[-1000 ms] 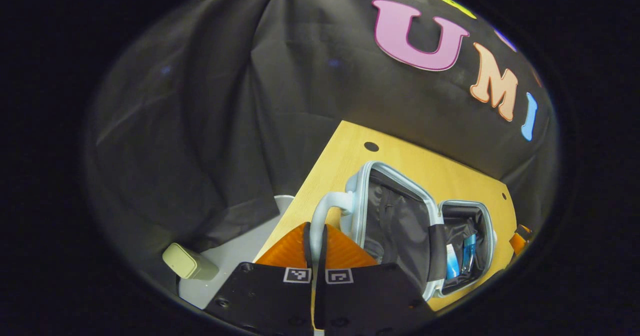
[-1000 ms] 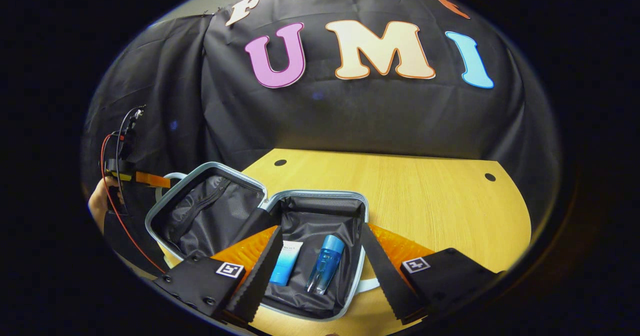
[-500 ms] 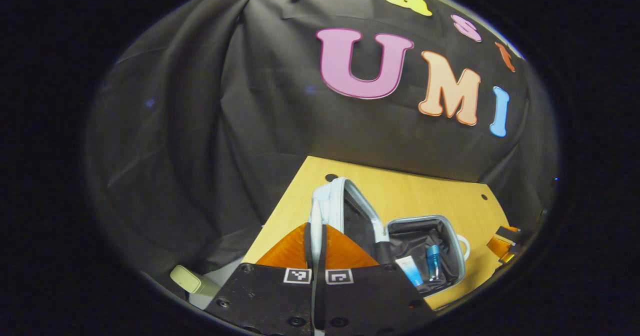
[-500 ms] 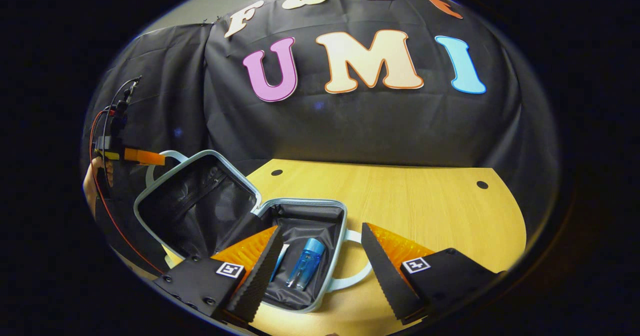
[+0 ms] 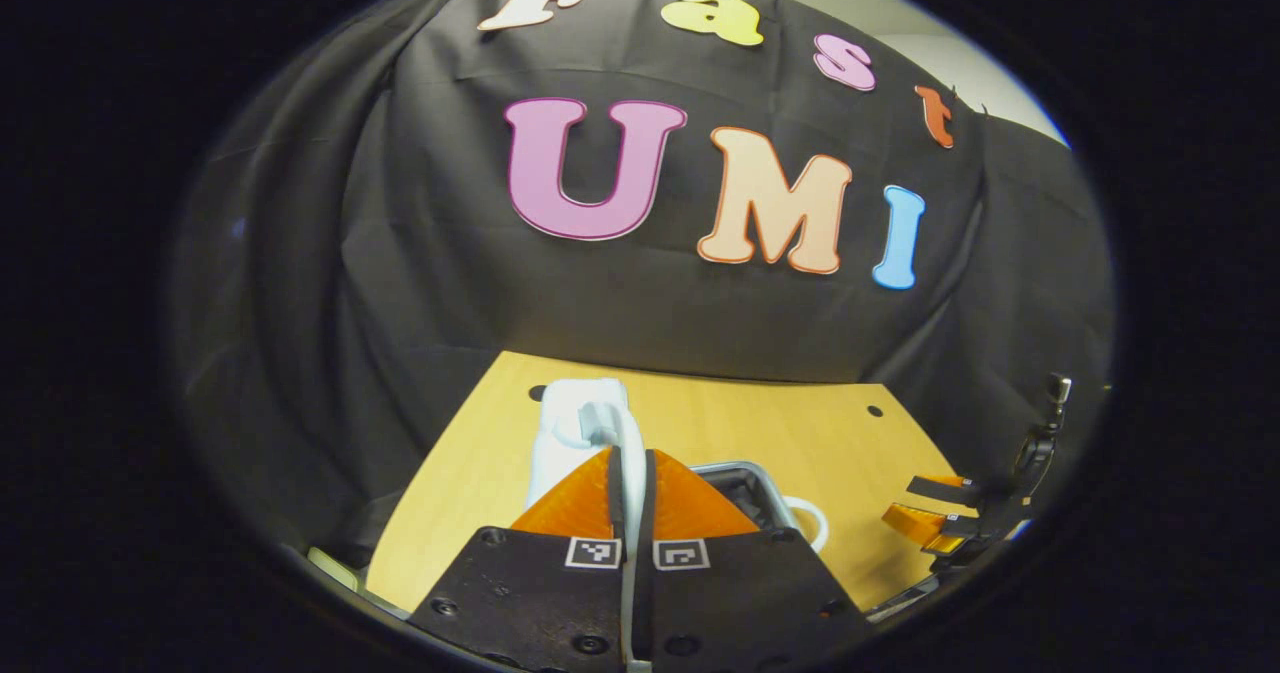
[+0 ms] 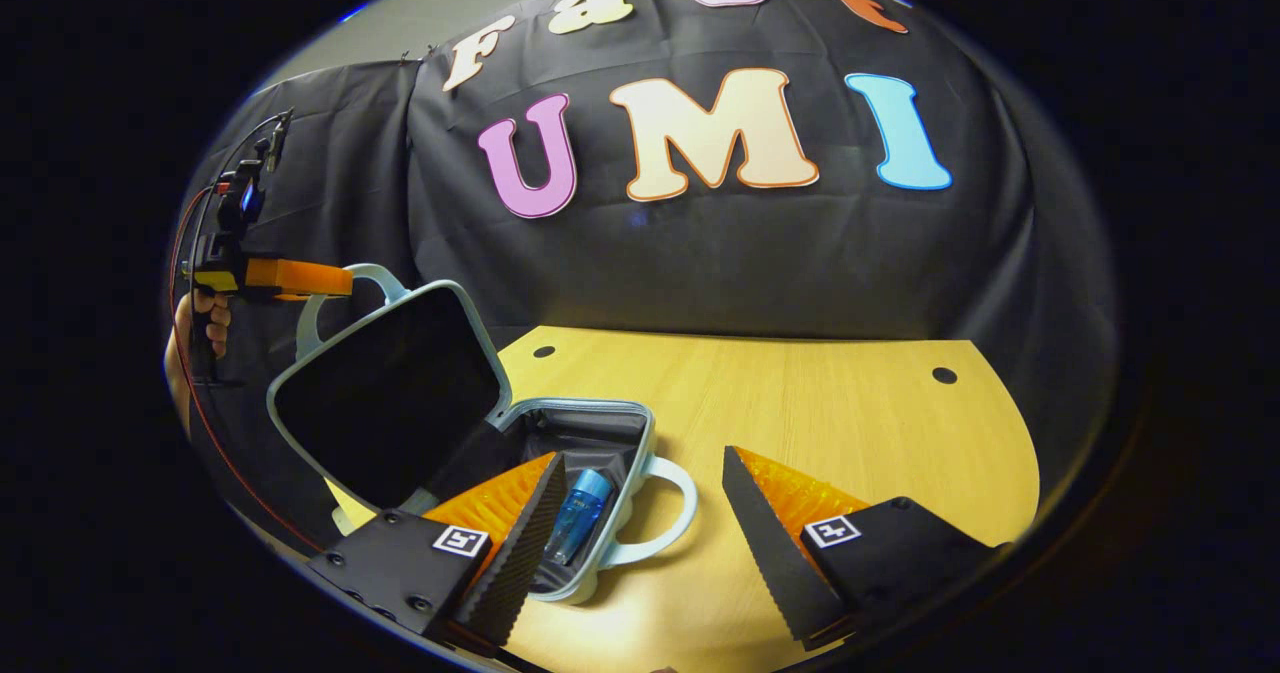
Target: First open the suitcase, pack the skin care products into it, and then close the suitcase.
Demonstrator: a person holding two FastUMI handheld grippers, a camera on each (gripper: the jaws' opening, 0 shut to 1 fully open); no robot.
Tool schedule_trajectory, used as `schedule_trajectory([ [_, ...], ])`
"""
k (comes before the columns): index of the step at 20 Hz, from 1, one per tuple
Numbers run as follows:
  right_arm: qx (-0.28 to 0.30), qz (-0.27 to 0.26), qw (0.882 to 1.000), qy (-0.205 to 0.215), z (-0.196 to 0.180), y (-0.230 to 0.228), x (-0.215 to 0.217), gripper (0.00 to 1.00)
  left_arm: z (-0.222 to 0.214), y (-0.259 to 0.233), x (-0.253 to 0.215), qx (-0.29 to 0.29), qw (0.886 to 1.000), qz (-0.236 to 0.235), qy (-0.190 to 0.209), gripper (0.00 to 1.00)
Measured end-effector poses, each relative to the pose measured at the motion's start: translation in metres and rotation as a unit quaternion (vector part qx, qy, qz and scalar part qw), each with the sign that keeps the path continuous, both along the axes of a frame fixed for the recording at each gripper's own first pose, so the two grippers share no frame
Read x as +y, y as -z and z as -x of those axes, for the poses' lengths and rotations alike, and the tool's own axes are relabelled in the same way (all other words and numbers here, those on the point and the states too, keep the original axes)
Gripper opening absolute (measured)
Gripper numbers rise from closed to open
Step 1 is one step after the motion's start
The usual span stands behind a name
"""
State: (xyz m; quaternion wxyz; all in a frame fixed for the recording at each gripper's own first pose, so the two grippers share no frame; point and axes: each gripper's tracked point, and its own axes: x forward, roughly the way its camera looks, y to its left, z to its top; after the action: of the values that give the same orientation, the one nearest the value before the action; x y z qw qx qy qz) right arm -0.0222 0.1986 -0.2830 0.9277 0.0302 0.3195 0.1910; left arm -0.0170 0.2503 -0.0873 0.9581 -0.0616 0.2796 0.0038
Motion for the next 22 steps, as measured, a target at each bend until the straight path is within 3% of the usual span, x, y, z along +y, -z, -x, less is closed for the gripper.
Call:
schedule_trajectory([
  [4, -0.003, 0.006, 1.000, 0.012, 0.000, -0.004, -0.030, 0.98, -0.009, 0.002, -0.048, -0.011, 0.998, 0.053, 0.025, 0.00],
  [11, -0.008, 0.017, 0.999, 0.040, 0.001, -0.012, -0.082, 0.98, -0.027, 0.026, -0.125, 0.004, 0.995, 0.083, 0.063, 0.00],
  [16, 0.000, 0.029, 0.998, 0.056, 0.008, -0.008, -0.115, 0.98, -0.026, 0.058, -0.176, 0.040, 0.991, 0.090, 0.095, 0.00],
  [17, 0.000, 0.033, 0.998, 0.058, 0.010, -0.009, -0.121, 0.94, -0.027, 0.066, -0.183, 0.046, 0.990, 0.088, 0.100, 0.00],
  [18, 0.000, 0.037, 0.998, 0.060, 0.012, -0.009, -0.128, 0.98, -0.027, 0.073, -0.190, 0.051, 0.990, 0.085, 0.103, 0.00],
  [22, 0.003, 0.047, 0.996, 0.073, 0.020, -0.009, -0.154, 0.98, -0.022, 0.105, -0.216, 0.084, 0.987, 0.075, 0.115, 0.00],
])
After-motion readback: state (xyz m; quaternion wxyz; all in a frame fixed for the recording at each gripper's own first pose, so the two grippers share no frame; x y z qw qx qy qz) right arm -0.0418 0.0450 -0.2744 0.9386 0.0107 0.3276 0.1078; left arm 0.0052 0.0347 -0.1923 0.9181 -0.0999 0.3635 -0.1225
